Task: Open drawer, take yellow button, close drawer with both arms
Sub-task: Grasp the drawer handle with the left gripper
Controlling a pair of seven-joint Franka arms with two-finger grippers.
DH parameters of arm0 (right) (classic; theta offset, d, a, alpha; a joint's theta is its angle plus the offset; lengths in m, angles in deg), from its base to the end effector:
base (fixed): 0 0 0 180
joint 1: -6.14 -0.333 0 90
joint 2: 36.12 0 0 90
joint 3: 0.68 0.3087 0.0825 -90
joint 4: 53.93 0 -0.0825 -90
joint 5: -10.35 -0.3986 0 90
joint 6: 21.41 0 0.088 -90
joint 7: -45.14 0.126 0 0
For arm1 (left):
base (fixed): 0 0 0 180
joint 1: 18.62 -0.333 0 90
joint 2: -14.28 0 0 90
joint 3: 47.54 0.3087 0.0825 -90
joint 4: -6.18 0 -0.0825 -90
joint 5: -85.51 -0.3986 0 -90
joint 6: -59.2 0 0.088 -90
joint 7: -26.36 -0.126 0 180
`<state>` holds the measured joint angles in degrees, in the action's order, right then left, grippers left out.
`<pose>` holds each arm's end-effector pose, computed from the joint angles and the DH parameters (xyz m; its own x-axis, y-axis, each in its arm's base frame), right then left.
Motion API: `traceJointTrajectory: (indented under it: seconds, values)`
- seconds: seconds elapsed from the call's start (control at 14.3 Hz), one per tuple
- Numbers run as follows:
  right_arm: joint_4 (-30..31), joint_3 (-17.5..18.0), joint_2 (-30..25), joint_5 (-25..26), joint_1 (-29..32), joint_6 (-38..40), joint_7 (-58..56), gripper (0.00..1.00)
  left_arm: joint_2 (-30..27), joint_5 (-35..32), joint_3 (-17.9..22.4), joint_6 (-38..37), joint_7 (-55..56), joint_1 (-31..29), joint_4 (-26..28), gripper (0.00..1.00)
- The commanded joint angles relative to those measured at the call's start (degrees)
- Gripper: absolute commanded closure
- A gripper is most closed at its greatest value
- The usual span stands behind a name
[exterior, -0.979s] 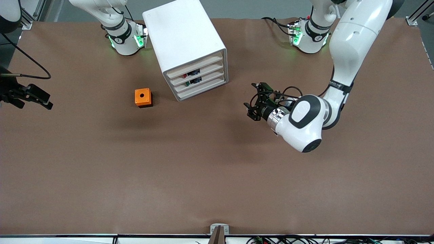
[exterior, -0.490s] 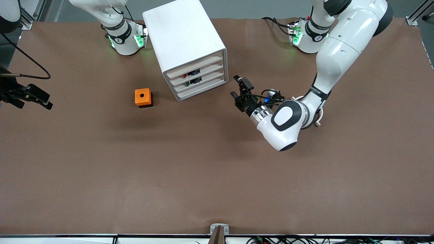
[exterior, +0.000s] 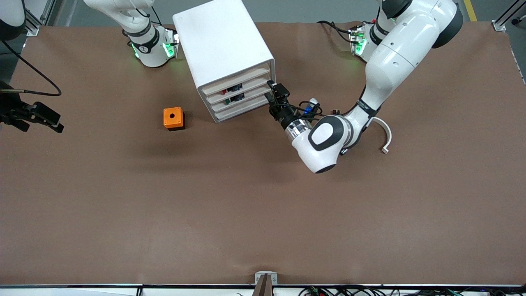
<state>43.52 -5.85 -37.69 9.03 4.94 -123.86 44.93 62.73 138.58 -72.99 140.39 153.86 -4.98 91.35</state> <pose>0.5796 -0.0384 0.5699 0.9910 -0.0703 0.1143 -0.0679 -0.9974 -0.0250 0.4617 -0.4565 0.2293 -0.4505 0.8650 -0.2208 0.1722 -0.1585 -0.9722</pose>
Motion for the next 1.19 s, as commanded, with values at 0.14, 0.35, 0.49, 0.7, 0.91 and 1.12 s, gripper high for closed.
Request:
traceJointTrajectory:
  seconds: [0.14,0.35,0.49,0.7,0.91,1.12]
  values:
    - [0.2,0.1,-0.4,-0.2,0.1,0.0,-0.6,0.0,0.4,1.9,0.4,0.0,1.0,2.8,0.1,0.4]
    - [0.2,0.1,-0.4,-0.2,0.1,0.0,-0.6,0.0,0.9,1.9,1.0,0.2,1.9,4.9,0.4,0.4]
    - [0.2,0.1,-0.4,-0.2,0.1,0.0,-0.6,0.0,1.6,1.9,1.3,0.1,3.5,6.5,0.4,0.4]
    - [0.2,0.1,-0.4,-0.2,0.1,0.0,-0.6,0.0,1.6,1.9,1.5,0.2,3.8,7.8,0.8,0.53]
    - [0.2,0.1,-0.4,-0.2,0.1,0.0,-0.6,0.0,1.4,2.1,1.5,0.2,3.9,8.9,1.0,0.7]
    - [0.2,0.1,-0.4,-0.2,0.1,0.0,-0.6,0.0,1.1,2.2,1.5,0.2,3.9,9.4,1.0,0.8]
